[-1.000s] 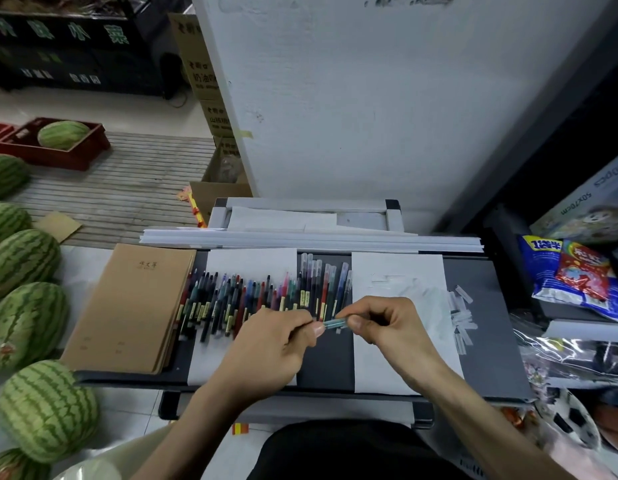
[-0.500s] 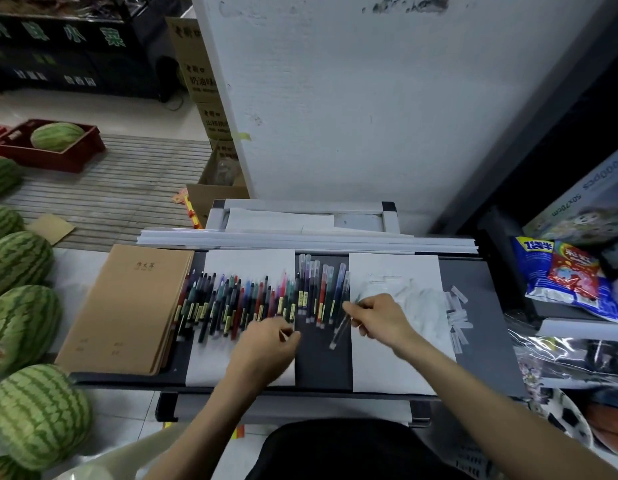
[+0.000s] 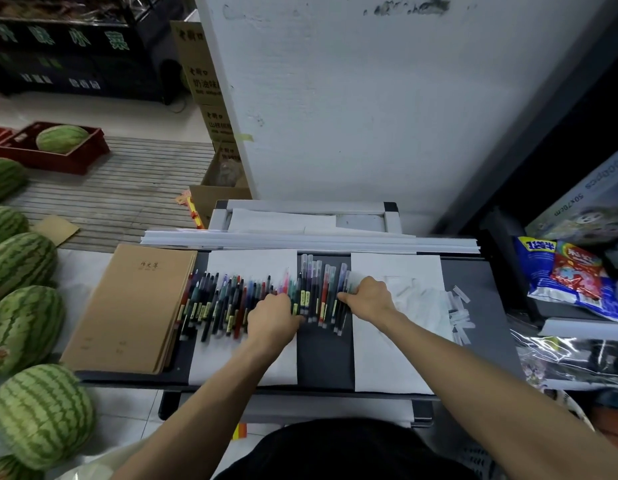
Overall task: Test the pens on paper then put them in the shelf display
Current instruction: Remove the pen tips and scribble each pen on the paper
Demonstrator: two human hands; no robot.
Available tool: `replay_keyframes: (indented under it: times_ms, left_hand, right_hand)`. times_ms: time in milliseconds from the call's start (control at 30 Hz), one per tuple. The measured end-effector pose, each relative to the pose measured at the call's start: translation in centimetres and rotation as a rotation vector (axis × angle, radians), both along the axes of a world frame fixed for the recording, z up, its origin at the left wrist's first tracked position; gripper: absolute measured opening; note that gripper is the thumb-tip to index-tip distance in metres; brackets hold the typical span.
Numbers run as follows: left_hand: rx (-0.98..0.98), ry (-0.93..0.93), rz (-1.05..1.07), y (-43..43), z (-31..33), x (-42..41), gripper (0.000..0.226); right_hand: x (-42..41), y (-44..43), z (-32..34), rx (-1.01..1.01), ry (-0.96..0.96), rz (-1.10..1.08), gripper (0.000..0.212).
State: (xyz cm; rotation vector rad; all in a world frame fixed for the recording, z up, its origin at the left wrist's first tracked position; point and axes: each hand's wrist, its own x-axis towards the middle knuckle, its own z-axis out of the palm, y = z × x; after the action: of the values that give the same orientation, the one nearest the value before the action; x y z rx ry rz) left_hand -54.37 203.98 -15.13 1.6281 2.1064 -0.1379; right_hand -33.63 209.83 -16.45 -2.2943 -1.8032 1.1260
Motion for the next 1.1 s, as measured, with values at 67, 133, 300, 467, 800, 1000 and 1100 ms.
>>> replay_keyframes:
  times_ms: [67, 133, 300, 467, 800, 1000, 1100]
  left_hand:
    - [-0.002, 0.002, -0.018, 0.0, -0.2, 0.0, 0.044]
    - [-0.003, 0.014, -0.032, 0.1, -0.1, 0.0, 0.042]
    - [-0.03, 0.027, -0.04, 0.4, 0.2, 0.3, 0.027]
    - [-0.073, 0.042, -0.07, 0.6, 0.3, 0.6, 0.024]
    - [0.031, -0.156, 0.067, -2.3, 0.6, -0.6, 0.033]
    - [0.268, -0.384, 0.156, -5.7, 1.7, -1.2, 0.046]
    - [0.348, -0.488, 0.178, -6.3, 2.4, -1.3, 0.045]
  right_hand:
    - [0.1, -0.3, 0.2, -0.001, -0.007, 0.015, 0.047]
    - [0.5, -0.6, 0.5, 0.011, -0.019, 0.034, 0.047]
    - [2.1, -1.8, 1.1, 0.055, 0.0, 0.098, 0.054]
    - [4.6, -2.6, 1.5, 0.157, -0.158, 0.23, 0.039]
    - [7.8, 1.7, 0.8, 0.311, -0.463, 0.346, 0.04]
    - [8.0, 2.3, 0.4, 0.368, -0.423, 0.334, 0.029]
    - [8.2, 2.0, 0.6, 0.379, -0.279, 0.188, 0.023]
